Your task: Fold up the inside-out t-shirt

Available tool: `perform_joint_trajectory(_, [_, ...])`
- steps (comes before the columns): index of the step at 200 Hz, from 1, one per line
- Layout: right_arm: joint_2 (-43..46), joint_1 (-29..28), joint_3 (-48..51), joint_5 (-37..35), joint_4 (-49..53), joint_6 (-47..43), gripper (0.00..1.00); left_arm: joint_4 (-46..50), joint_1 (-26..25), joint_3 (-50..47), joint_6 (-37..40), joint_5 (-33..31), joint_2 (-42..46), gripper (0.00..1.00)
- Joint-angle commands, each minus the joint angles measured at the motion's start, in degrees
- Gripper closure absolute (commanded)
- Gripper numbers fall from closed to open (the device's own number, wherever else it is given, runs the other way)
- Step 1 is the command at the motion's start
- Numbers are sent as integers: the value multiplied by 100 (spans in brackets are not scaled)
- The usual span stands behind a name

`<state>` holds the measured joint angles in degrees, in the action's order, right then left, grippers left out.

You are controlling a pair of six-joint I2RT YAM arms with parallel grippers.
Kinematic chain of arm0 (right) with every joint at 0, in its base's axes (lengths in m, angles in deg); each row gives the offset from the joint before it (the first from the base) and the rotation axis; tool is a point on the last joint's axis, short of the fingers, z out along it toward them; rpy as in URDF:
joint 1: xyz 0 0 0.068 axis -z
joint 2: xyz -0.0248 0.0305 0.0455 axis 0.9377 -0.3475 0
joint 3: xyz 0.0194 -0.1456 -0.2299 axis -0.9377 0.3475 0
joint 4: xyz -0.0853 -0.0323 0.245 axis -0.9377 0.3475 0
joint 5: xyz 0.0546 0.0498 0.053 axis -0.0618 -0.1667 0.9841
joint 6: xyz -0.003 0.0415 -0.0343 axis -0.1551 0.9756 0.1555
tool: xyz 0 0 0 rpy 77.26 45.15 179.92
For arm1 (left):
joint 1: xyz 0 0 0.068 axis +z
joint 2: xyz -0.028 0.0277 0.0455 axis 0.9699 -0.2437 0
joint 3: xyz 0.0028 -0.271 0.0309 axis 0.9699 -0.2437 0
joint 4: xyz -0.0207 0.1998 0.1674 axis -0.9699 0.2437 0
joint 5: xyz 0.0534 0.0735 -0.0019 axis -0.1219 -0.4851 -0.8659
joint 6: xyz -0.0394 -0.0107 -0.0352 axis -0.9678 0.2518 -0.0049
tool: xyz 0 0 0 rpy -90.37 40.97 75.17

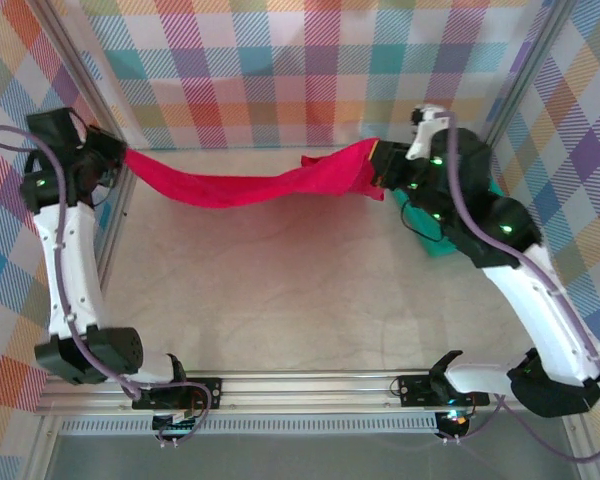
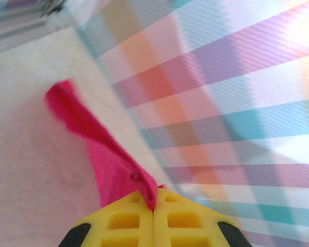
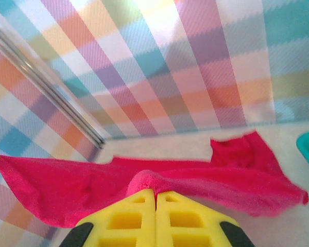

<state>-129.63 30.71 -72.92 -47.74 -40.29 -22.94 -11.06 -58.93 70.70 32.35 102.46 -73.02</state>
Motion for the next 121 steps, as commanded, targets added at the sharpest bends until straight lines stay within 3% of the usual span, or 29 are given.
perform_joint_trajectory(1, [482,18,-403,105,237,-367,100,136,220,630,277,201,559,100])
perform_joint_trajectory(36, [1089,21,-552,327,13,-752,100,-374,236,956,658,-296,1366,100])
perform_joint_trajectory(62, [1017,18,-1221,-25,268,-1111,100,-278,236,1506,936,-836,1584,100])
perform_joint_trajectory(101, [410,20,-2325,-651,354,-1618,100,-199,236,2177,1051,-666,1194,100])
perform_joint_trajectory(121, [-100,24,-2689,-1211,277,-2091,100,-265,236,2016,996,-490,955,100])
